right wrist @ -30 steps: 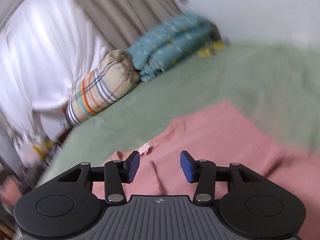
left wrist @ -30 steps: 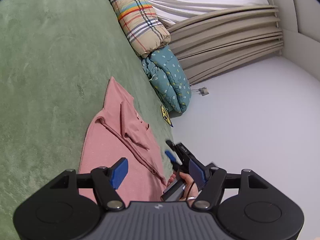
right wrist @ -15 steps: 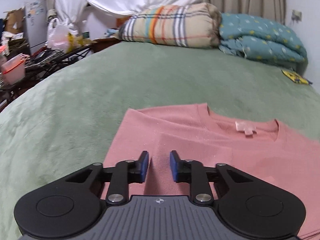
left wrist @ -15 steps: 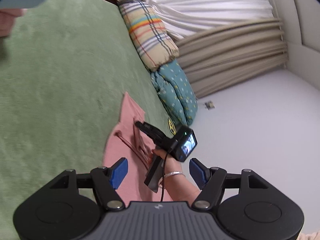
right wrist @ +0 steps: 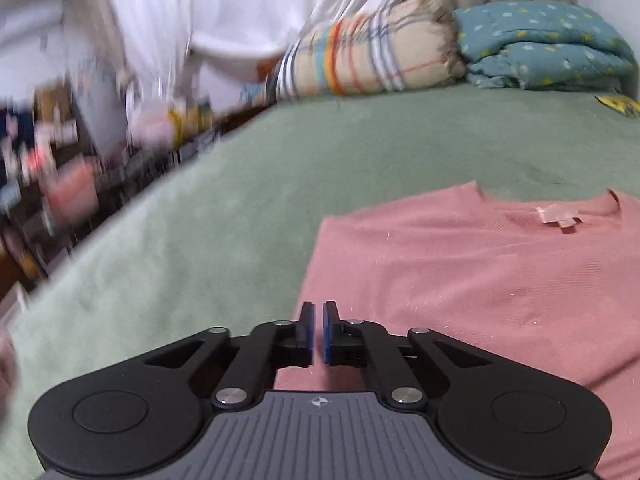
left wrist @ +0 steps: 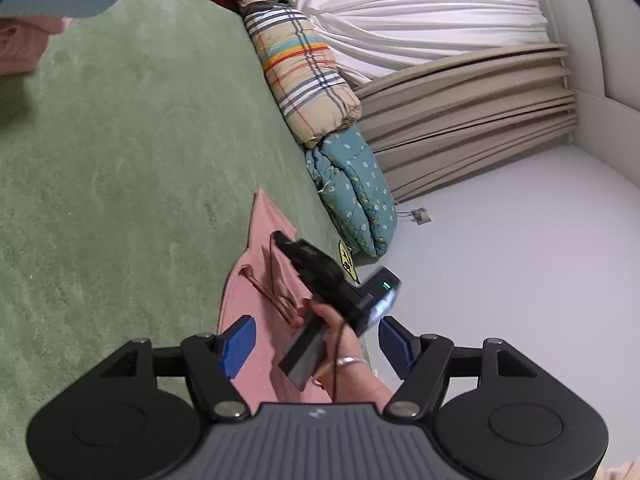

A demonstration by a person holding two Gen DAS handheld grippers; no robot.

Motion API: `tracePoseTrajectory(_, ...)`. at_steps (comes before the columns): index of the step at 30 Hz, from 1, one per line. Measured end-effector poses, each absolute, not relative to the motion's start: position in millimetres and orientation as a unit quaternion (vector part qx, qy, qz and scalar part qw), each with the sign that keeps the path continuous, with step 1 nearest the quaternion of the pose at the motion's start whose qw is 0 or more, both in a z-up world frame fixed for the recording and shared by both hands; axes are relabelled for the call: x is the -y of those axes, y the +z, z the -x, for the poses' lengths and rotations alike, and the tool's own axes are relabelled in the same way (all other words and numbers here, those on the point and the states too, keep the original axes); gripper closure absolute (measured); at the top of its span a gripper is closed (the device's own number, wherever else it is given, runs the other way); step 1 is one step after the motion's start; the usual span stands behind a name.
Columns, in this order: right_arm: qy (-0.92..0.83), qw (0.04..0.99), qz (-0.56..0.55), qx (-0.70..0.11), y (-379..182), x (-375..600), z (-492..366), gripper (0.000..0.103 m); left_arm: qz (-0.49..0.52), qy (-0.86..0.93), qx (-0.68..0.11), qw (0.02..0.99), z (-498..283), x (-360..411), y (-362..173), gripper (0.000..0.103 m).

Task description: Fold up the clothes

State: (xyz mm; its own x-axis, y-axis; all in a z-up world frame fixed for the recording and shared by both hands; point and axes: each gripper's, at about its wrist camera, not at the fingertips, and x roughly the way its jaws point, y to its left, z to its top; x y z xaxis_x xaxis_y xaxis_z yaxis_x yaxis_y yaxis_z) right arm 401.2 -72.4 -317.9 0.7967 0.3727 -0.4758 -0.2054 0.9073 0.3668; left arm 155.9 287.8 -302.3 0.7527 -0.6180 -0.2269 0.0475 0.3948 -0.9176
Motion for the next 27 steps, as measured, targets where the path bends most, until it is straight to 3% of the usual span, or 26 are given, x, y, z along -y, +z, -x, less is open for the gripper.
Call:
tracePoseTrajectory(7,0.14,0.886,-0.295,-0.329,-326,124,-387,0.094,0.494,-0.244,-0.284,0.785,-193,-260,-285,0.035)
tracePoseTrajectory(13,0.179,0.82,-0.354,-0.411,-362,127,-344,0.096,0.471,-0.269,-0.311,0.78,-300,-209,-266,0.035)
tracePoseTrajectory(17,0.228,0.829,-0.371,-0.352,-340,143,-293,0.089,0.451,-0.273,-0.353,0.773,-367,-168,-270,0.035)
tracePoseTrajectory(20,0.21,0.85,-0.361,-0.322,-330,176,-275,0.077,0.45,-0.257,-0.402,0.755,-434,-124,-300,0.037)
tracePoseTrajectory(27,0.124,0.856,-0.426,-0.265,-332,253,-321,0.076,0.429,-0.18,-0.433,0.772,-492,-93,-345,0.041)
